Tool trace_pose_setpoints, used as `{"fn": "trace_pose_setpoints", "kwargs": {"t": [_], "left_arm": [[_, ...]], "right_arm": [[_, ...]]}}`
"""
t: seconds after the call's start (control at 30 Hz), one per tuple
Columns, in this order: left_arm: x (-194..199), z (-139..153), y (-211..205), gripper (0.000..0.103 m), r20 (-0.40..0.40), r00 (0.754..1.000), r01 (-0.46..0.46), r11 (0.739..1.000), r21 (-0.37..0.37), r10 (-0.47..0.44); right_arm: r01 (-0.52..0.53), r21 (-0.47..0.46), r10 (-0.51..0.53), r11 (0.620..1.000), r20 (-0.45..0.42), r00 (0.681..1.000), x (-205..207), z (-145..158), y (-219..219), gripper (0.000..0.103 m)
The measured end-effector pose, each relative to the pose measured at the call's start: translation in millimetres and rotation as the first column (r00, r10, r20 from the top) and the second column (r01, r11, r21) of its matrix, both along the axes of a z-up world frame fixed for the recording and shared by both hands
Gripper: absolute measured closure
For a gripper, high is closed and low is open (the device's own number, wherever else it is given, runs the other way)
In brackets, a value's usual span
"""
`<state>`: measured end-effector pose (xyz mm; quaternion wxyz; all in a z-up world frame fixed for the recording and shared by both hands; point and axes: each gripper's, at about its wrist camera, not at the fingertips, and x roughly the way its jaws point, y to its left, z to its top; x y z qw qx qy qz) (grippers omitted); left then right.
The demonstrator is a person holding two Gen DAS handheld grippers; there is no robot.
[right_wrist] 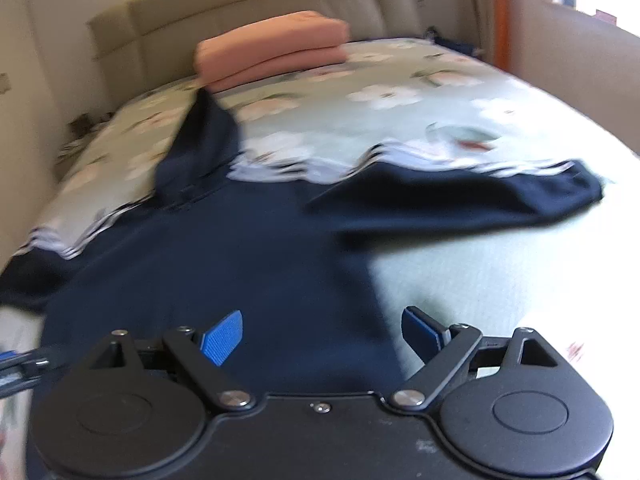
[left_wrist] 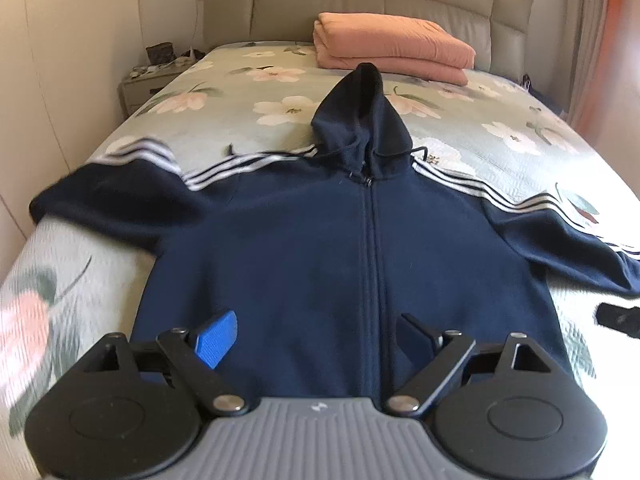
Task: Fold large clothes
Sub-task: 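Grasp the hoodie sleeve cuff with the right tool and lift it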
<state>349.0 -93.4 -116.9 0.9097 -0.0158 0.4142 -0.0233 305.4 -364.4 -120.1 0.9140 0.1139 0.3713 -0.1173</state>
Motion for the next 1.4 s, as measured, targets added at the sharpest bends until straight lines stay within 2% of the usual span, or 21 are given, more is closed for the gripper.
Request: {"fn": "trace_pose_setpoints", "kwargs": {"t": [0.17, 0.27, 0.37, 0.43, 0.5, 0.6, 0.73, 0.87, 0.93, 1.0, 1.07, 1.1, 1.2, 1.3, 1.4], "left_arm": [[42.6, 15.4, -31.5, 0.013, -0.048, 0.999, -0.016, 1.000, -0.007, 0.016], [63.3, 18.1, -53.0, 0.013, -0.072, 0.997, -0.031, 0.999, 0.004, 0.032], [81.8, 17.2, -82.5, 0.013, -0.093, 0.995, -0.037, 0.997, 0.060, 0.042], [88.5, 15.6, -98.1, 0.013, -0.093, 0.995, -0.028, 0.997, 0.078, 0.035], [95.9, 11.3, -112.3, 0.013, -0.100, 0.995, -0.022, 0.996, 0.084, 0.030], [104.0, 5.1, -126.9, 0.014, -0.114, 0.993, -0.014, 0.995, 0.101, 0.026], [112.5, -6.0, -140.2, 0.014, -0.142, 0.989, -0.021, 0.992, 0.126, 0.039], [113.7, -14.3, -145.4, 0.014, -0.171, 0.984, -0.016, 0.990, 0.141, 0.041], [115.8, -15.6, -146.3, 0.014, -0.177, 0.984, -0.012, 0.989, 0.148, 0.038], [117.2, -18.1, -142.9, 0.014, -0.186, 0.982, -0.010, 0.989, 0.149, 0.038], [117.5, -18.1, -138.3, 0.014, -0.187, 0.982, -0.012, 0.990, 0.143, 0.039], [117.4, -17.7, -135.0, 0.014, -0.186, 0.982, -0.013, 0.990, 0.141, 0.040], [118.4, -14.3, -122.6, 0.014, -0.174, 0.984, -0.023, 0.991, 0.133, 0.046], [117.0, -11.4, -106.0, 0.016, -0.177, 0.983, -0.032, 0.992, 0.123, 0.054], [114.6, -2.2, -85.8, 0.016, -0.167, 0.984, -0.043, 0.993, 0.109, 0.061]], "right_arm": [[0.110, -0.069, -0.112, 0.991, -0.021, 0.994, 33.0, -1.8, -93.2, 0.000], [0.194, -0.164, -0.201, 0.967, -0.028, 0.979, 55.6, -12.1, -157.0, 0.000], [0.281, -0.234, -0.299, 0.931, -0.044, 0.953, 76.2, -32.0, -224.5, 0.000], [0.342, -0.209, -0.364, 0.916, -0.077, 0.928, 92.0, -48.9, -273.2, 0.001], [0.410, -0.131, -0.423, 0.903, -0.095, 0.901, 100.9, -64.6, -322.8, 0.001], [0.496, -0.074, -0.501, 0.865, -0.099, 0.860, 109.2, -83.8, -380.2, 0.002], [0.561, -0.015, -0.559, 0.828, -0.112, 0.821, 114.6, -102.1, -422.2, 0.002], [0.595, 0.098, -0.579, 0.798, -0.149, 0.801, 116.6, -123.8, -443.5, 0.003], [0.611, 0.128, -0.597, 0.781, -0.133, 0.791, 113.0, -126.5, -441.9, 0.005], [0.593, 0.106, -0.585, 0.798, -0.097, 0.805, 112.7, -123.1, -435.6, 0.030], [0.562, 0.067, -0.557, 0.824, -0.078, 0.827, 116.8, -120.1, -428.4, 0.073], [0.536, 0.073, -0.532, 0.841, -0.069, 0.844, 118.5, -117.5, -424.3, 0.084], [0.513, 0.008, -0.513, 0.858, -0.021, 0.858, 119.1, -96.7, -401.4, 0.085], [0.498, -0.064, -0.496, 0.865, 0.041, 0.867, 114.2, -60.1, -366.5, 0.085], [0.423, -0.139, -0.408, 0.895, 0.128, 0.904, 110.9, -12.9, -307.4, 0.085]]}}
